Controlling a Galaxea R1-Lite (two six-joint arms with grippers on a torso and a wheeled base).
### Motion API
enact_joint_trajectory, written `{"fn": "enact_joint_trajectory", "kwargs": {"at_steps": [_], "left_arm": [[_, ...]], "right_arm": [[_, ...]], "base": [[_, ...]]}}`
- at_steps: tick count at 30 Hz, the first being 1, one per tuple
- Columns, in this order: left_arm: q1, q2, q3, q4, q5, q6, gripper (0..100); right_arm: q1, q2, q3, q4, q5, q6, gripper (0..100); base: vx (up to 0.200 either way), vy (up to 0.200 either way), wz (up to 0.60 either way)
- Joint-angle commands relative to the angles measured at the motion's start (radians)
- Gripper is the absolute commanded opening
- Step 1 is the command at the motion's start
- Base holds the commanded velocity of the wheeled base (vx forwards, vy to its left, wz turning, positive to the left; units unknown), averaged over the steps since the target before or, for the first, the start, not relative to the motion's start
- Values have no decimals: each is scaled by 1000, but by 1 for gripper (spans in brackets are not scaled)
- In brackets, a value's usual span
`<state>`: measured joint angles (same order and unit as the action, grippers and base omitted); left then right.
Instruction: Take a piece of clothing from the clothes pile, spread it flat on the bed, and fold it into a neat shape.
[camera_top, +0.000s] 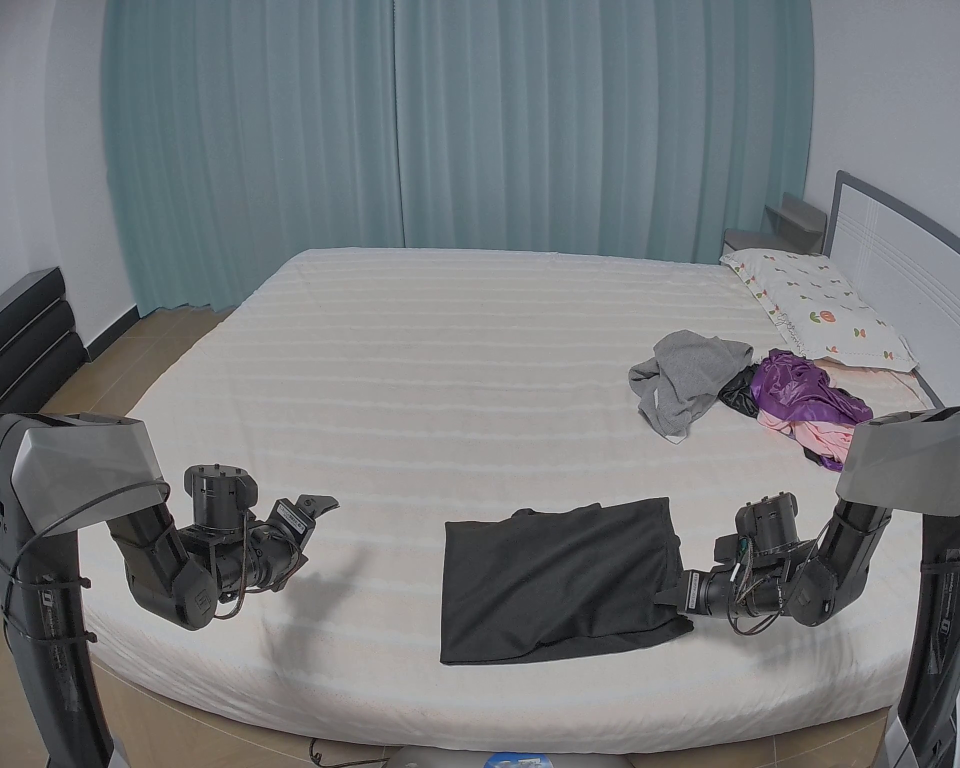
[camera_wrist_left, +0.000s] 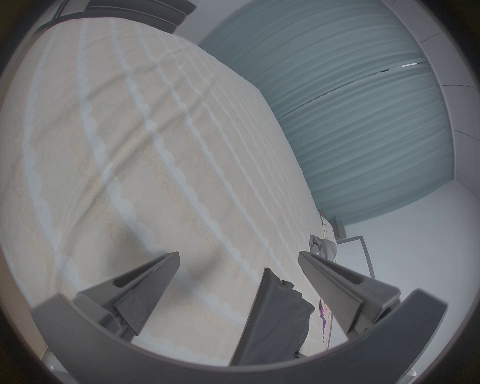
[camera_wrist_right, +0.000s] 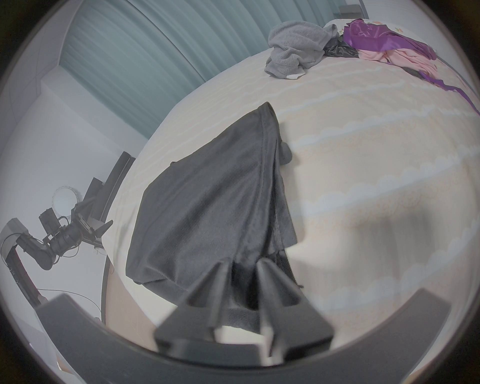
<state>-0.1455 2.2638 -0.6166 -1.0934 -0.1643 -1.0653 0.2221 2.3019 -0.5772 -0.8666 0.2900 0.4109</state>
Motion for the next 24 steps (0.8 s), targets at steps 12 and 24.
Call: {"fn": "enact_joint_trajectory", "kwargs": {"at_steps": [12,24], "left_arm": [[0,2,0,-2,0,-1,100],[0,2,-2,0,0,-1,100]], "right_arm": [[-21,-111,79,12,3,-9,0],[-64,-139,132,15,6,-84,0]], "base": [[0,0,0],[0,0,0]]}}
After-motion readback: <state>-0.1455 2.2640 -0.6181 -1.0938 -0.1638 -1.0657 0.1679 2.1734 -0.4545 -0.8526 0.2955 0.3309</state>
